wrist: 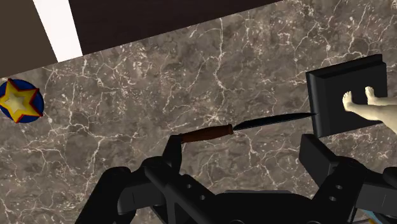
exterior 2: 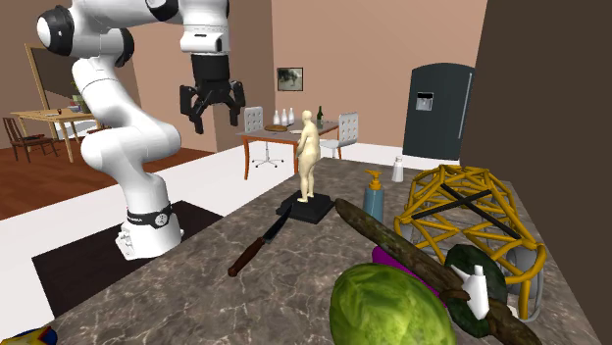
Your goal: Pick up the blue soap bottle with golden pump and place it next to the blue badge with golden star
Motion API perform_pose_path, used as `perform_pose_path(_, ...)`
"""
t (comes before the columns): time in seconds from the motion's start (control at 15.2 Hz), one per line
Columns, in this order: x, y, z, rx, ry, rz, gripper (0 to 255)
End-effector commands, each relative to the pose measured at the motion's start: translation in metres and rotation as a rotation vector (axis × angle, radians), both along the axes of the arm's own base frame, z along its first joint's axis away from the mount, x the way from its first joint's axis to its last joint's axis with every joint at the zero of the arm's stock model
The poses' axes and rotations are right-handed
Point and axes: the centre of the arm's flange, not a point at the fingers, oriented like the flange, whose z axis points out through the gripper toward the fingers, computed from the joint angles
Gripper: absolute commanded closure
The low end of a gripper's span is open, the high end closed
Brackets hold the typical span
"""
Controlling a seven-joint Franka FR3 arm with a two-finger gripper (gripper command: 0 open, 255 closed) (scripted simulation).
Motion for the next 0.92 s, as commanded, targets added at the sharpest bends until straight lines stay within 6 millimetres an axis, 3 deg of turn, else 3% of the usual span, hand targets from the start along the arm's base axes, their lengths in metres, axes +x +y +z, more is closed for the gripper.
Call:
perform_pose_path(0.0,0.000,0.000,0.000,0.000,0.000,0.000,0)
perform_pose_path(0.86,0.098,0.127,-0.049,-0.007,-0.042,-0.035,0)
